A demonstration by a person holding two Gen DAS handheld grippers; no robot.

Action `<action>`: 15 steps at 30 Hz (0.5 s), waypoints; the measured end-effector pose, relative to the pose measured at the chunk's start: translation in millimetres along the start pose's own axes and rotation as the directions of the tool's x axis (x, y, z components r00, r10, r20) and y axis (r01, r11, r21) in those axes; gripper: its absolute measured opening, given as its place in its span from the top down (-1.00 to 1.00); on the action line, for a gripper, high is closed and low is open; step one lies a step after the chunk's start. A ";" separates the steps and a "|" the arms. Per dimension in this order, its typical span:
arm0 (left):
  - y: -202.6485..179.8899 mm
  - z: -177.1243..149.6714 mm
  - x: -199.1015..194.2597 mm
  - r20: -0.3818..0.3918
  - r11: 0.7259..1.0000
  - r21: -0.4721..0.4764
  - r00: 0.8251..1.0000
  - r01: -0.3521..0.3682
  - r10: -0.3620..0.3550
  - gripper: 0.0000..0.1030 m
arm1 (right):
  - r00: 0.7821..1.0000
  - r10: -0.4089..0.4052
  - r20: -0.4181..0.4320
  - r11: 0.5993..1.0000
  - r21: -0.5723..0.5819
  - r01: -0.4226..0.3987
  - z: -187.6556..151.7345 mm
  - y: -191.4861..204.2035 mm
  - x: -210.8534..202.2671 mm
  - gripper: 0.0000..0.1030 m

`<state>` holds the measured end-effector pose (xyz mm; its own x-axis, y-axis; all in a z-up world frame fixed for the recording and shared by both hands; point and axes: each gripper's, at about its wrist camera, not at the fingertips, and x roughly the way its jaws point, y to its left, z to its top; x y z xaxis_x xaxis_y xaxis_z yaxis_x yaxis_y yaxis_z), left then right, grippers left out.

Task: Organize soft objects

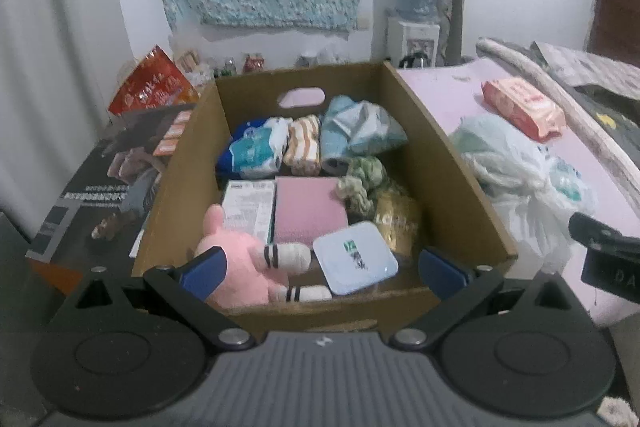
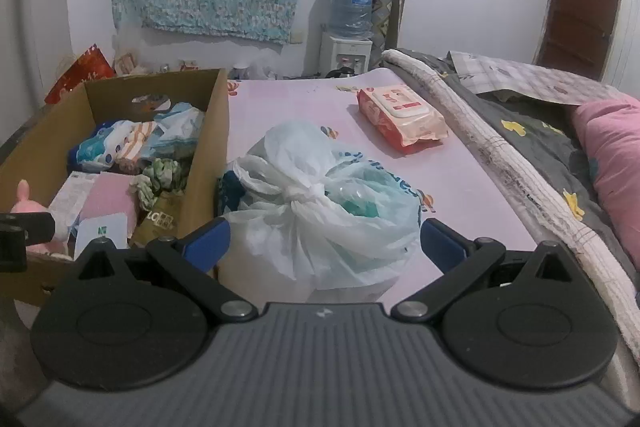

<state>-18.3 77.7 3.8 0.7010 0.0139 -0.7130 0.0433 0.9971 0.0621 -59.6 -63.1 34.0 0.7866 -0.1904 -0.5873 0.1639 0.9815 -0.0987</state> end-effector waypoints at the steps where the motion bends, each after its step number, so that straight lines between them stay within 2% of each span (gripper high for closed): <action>1: -0.1 -0.5 -0.5 -0.004 1.000 0.004 1.000 0.007 -0.007 -1.00 | 1.000 -0.001 -0.002 1.000 0.002 0.001 -0.3 0.0 -0.1 -0.98; 6: -2.5 -7.0 -0.7 -0.045 0.998 0.037 0.998 0.043 -0.041 -1.00 | 0.999 0.008 -0.032 1.000 0.030 -0.007 -2.2 -5.0 2.0 -0.98; 15: -18.5 -18.0 0.4 -0.080 0.998 0.065 0.997 -0.010 0.016 -1.00 | 0.997 0.023 -0.072 0.998 0.055 -0.019 -8.7 -13.7 2.5 -0.98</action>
<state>-31.6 60.6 -10.2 0.6420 0.0354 -0.7659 0.0823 0.9900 0.1147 -65.0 -76.8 26.8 0.7456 -0.1658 -0.6454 0.1809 0.9825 -0.0435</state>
